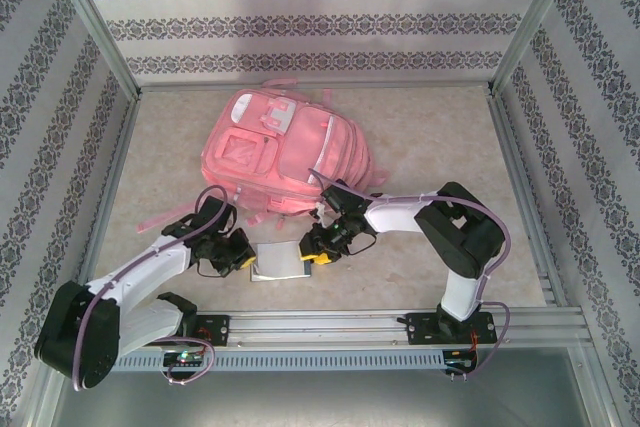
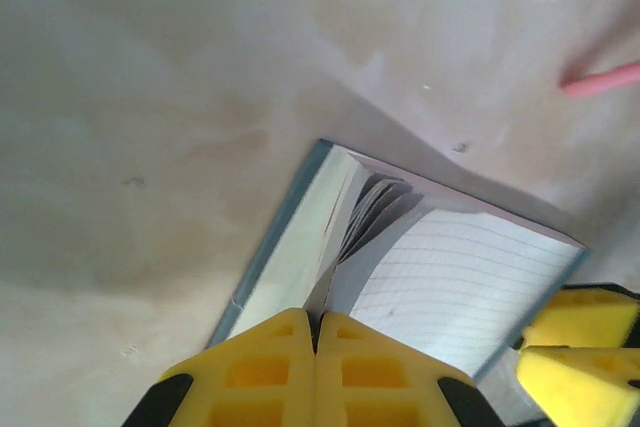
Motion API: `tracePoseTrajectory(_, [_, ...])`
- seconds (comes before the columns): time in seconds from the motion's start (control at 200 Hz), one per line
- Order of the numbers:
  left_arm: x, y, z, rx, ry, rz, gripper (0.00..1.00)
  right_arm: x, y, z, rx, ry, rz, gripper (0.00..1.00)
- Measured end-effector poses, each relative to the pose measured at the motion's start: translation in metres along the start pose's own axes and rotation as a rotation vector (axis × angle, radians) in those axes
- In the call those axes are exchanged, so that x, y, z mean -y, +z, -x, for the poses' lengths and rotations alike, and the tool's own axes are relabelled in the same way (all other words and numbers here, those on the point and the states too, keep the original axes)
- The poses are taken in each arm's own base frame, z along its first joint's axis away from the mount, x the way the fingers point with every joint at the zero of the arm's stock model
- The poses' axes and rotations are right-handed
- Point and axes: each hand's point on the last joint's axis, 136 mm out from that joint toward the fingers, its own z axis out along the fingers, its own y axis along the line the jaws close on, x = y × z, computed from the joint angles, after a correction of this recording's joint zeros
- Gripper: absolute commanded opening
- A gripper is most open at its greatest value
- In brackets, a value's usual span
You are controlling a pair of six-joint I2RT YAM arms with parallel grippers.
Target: Pack the student bag
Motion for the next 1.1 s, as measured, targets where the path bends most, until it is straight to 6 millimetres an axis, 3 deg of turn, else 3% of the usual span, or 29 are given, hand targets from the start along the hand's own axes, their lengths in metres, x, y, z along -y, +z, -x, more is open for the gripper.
tracePoseTrajectory(0.14, [0.015,-0.01,-0.006,-0.007,0.029,-0.077,0.0,-0.005,-0.005,-0.001,0.009,-0.03,0.011,0.61])
tracePoseTrajectory(0.365, [0.044,-0.029,-0.016,-0.028,0.074,-0.213,0.0,-0.003,-0.013,0.0,0.029,-0.036,0.039,0.69])
tracePoseTrajectory(0.839, [0.076,-0.061,-0.028,-0.035,0.095,-0.407,0.0,-0.004,-0.021,0.002,0.041,-0.014,0.129,0.71])
tracePoseTrajectory(1.099, [0.082,-0.073,-0.026,-0.009,0.093,-0.458,0.0,0.0,-0.028,0.003,0.056,0.015,0.162,0.7])
